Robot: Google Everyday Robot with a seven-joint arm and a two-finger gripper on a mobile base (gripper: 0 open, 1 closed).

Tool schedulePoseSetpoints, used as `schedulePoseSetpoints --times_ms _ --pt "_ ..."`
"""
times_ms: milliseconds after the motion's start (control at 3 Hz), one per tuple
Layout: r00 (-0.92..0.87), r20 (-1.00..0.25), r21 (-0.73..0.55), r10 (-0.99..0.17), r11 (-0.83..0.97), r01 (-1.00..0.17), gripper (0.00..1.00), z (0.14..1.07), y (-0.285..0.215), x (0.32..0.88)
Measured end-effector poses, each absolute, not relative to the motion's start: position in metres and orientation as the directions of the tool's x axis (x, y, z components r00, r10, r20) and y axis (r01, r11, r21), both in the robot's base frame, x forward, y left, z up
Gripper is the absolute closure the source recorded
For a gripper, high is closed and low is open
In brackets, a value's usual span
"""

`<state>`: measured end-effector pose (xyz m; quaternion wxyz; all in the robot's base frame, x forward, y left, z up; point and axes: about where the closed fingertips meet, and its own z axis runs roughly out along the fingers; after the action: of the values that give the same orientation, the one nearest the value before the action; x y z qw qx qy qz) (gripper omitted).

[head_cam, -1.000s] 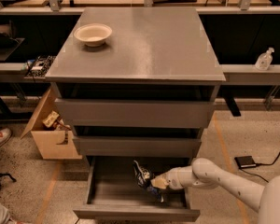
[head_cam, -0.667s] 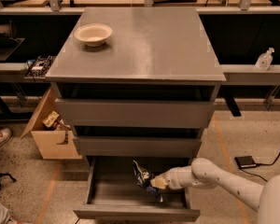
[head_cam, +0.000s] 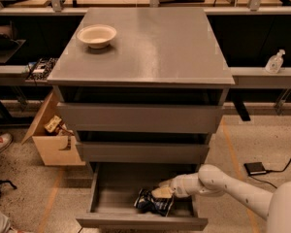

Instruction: Place blue chip bag into bottom drawer

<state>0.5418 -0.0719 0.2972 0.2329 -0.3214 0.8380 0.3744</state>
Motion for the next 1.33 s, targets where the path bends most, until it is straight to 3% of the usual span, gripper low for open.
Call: schedulePoseSetpoints --times_ms 333,1000,1333 --pt "-0.685 -0.63 0.48 -0.365 0.51 -0.714 0.0 0.296 -0.07 0.541" --pt "-0.692 -0.628 0.473 -0.357 0.53 -0.703 0.0 0.296 -0.08 0.539" --pt "-0.705 -0.636 0.441 -0.314 0.602 -0.666 0.0 0.304 -0.123 0.539"
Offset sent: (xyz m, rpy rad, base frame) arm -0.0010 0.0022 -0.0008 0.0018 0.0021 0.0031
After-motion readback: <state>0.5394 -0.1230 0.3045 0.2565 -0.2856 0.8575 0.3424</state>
